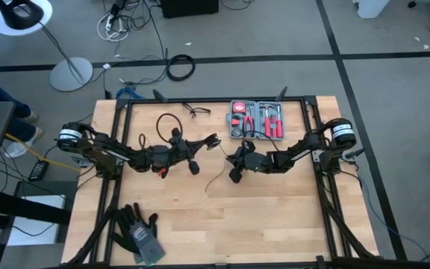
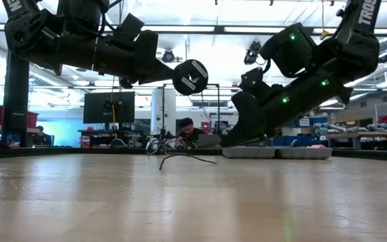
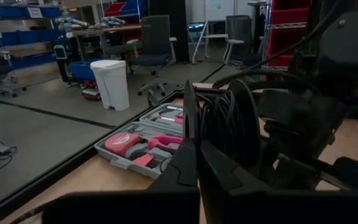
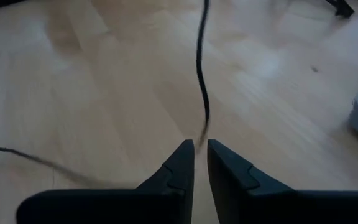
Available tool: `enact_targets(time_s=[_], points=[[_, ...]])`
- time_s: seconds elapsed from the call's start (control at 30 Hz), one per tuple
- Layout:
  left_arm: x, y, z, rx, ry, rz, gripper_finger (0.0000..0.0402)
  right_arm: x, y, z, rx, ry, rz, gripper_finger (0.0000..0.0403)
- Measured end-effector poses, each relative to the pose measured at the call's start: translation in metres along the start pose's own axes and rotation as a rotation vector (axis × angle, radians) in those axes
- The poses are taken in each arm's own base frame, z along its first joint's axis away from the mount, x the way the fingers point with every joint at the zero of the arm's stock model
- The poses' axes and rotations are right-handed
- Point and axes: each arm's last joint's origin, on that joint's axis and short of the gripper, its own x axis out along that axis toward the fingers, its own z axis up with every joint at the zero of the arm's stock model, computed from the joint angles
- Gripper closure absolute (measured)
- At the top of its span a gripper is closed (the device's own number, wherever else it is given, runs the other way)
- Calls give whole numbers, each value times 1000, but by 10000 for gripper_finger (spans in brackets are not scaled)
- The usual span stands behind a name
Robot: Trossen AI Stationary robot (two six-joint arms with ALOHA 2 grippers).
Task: Coil cords
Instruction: Coil the black wire onto the spool
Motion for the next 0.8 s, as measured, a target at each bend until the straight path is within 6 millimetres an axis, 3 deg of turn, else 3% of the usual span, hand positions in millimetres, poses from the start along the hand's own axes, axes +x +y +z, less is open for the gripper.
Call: enact_targets(time_s=[0.37, 0.8], points=[[0, 0, 2, -14, -21, -2, 401, 8, 3, -7, 27, 20, 6, 353], [0, 0, 2, -35, -23, -11, 401, 19, -1, -9, 59, -29, -4, 291]])
